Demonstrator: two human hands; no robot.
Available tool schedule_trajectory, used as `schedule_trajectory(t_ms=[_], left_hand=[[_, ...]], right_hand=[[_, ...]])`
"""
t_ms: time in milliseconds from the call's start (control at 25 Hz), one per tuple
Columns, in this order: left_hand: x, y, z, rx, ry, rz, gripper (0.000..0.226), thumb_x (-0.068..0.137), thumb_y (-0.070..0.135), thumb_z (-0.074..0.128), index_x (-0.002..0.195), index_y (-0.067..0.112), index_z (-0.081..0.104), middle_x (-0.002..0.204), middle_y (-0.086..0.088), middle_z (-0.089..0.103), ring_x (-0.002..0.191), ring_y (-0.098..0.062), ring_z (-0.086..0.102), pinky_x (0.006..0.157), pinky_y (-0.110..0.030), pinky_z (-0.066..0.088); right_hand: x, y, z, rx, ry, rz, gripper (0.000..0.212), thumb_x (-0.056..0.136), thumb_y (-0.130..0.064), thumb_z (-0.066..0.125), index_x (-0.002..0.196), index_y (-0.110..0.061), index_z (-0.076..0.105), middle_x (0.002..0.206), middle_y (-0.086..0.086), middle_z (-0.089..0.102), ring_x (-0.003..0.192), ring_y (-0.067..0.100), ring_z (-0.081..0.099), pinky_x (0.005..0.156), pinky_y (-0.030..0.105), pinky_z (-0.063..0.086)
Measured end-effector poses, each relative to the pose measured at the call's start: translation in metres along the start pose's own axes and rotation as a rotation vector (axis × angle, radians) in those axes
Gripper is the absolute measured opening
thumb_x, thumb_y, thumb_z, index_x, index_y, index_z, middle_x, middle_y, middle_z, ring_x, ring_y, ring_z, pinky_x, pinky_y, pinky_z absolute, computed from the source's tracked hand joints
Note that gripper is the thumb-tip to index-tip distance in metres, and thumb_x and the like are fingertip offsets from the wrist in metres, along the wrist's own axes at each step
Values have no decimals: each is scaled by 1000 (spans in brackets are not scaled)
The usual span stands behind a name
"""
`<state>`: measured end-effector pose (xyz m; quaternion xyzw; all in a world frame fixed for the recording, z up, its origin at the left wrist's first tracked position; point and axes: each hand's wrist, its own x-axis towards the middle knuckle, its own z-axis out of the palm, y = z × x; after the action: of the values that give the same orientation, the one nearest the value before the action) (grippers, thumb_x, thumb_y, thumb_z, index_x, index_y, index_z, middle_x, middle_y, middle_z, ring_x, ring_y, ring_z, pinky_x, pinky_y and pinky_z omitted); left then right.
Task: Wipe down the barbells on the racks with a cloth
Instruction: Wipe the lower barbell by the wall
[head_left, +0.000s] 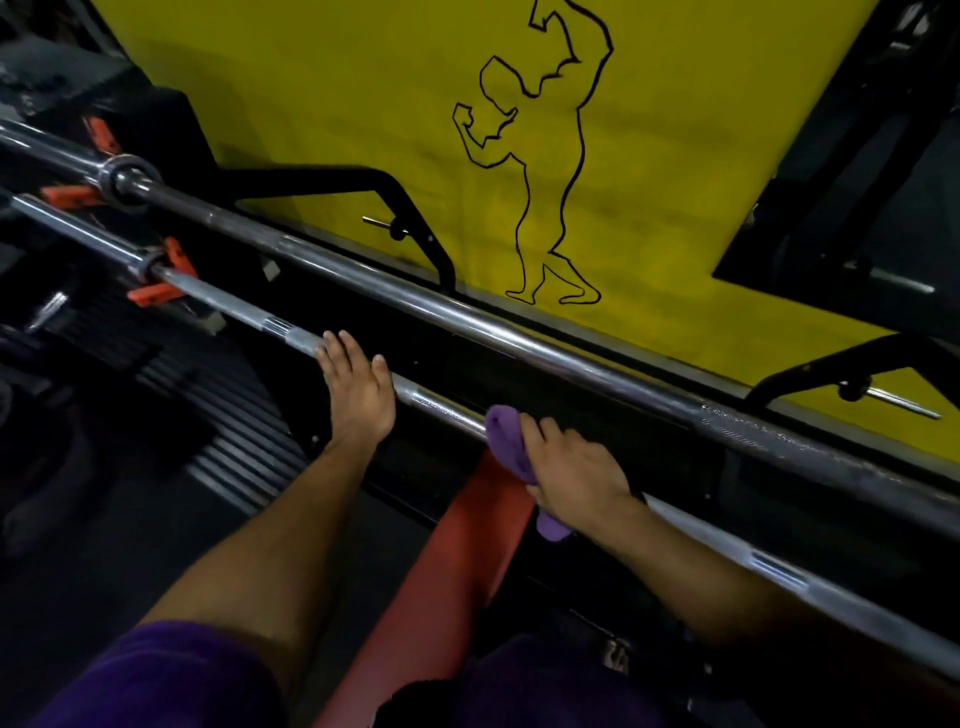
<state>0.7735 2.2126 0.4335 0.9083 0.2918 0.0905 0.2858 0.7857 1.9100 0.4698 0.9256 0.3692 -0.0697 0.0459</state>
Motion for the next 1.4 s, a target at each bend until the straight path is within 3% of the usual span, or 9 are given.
schedule_trajectory(t_ms=[320, 680, 920, 1040, 1120, 1200, 1240, 1320, 1400], left_hand=[[2, -4, 3, -20, 16, 52, 65, 111, 32, 26, 157, -4, 0, 165, -24, -12, 152, -41, -17, 122, -44, -10], [-4, 6, -5, -17, -43, 5, 65, 111, 36, 22, 158, -2, -2, 166, -21, -16, 152, -37, -21, 122, -42, -11], [-3, 6, -7, 18, -60, -5, 65, 111, 35, 21, 158, -4, -2, 165, -23, -15, 152, -38, -20, 122, -42, -12], [-3, 8, -7, 19, -66, -12, 65, 111, 36, 21, 158, -2, -3, 165, -22, -16, 152, -37, -20, 124, -43, -10], [-2, 8, -9, 20, -80, -16, 66, 111, 36, 21, 158, -2, -3, 165, -22, -17, 152, -37, -21, 124, -44, -11], [-1, 7, -9, 29, -88, -12, 66, 111, 36, 22, 158, -3, -3, 165, -23, -17, 151, -38, -22, 124, -45, -11], [-1, 6, -9, 26, -91, -12, 66, 111, 36, 22, 158, -3, -3, 165, -23, -18, 151, -38, -22, 123, -45, -12], [-1, 5, -8, 20, -90, -7, 66, 111, 38, 21, 158, -1, -4, 165, -21, -19, 150, -37, -24, 123, -43, -13], [-1, 5, -8, 27, -93, 0, 66, 111, 38, 20, 158, -1, -4, 164, -21, -20, 150, -37, -25, 122, -43, -13]], right_hand=[[-86, 65, -5, 142, -102, 124, 86, 86, -50, 64, 155, -26, 19, 135, -4, 46, 117, 19, 54, 88, 35, 48], [1, 3, -9, 135, 3, 19, 91, 80, -45, 76, 151, -17, 25, 129, 8, 53, 105, 30, 63, 79, 41, 53], [-68, 62, -2, 193, -43, 39, 87, 82, -49, 69, 152, -26, 22, 133, -3, 47, 117, 22, 57, 87, 37, 50], [-83, 97, 2, 542, -111, 87, 76, 82, -49, 73, 145, -29, 36, 132, -12, 55, 120, 14, 58, 92, 27, 47], [-82, 119, -1, 1049, -283, 174, 83, 69, -55, 86, 135, -19, 52, 117, -15, 65, 106, 4, 63, 88, 15, 45], [-79, 137, 6, 1509, -466, 297, 89, 50, -55, 94, 121, -12, 62, 101, -10, 76, 91, 4, 70, 81, 17, 52], [-74, 143, 11, 1607, -560, 344, 85, 52, -47, 94, 120, -7, 64, 104, 0, 78, 94, 13, 70, 89, 27, 55], [-50, 138, 21, 1586, -730, 327, 76, 60, -36, 92, 121, 1, 65, 112, 18, 72, 102, 31, 63, 105, 52, 46], [-13, 112, 17, 1480, -775, 260, 52, 64, -32, 89, 104, -4, 71, 94, 9, 73, 91, 27, 64, 92, 44, 54]])
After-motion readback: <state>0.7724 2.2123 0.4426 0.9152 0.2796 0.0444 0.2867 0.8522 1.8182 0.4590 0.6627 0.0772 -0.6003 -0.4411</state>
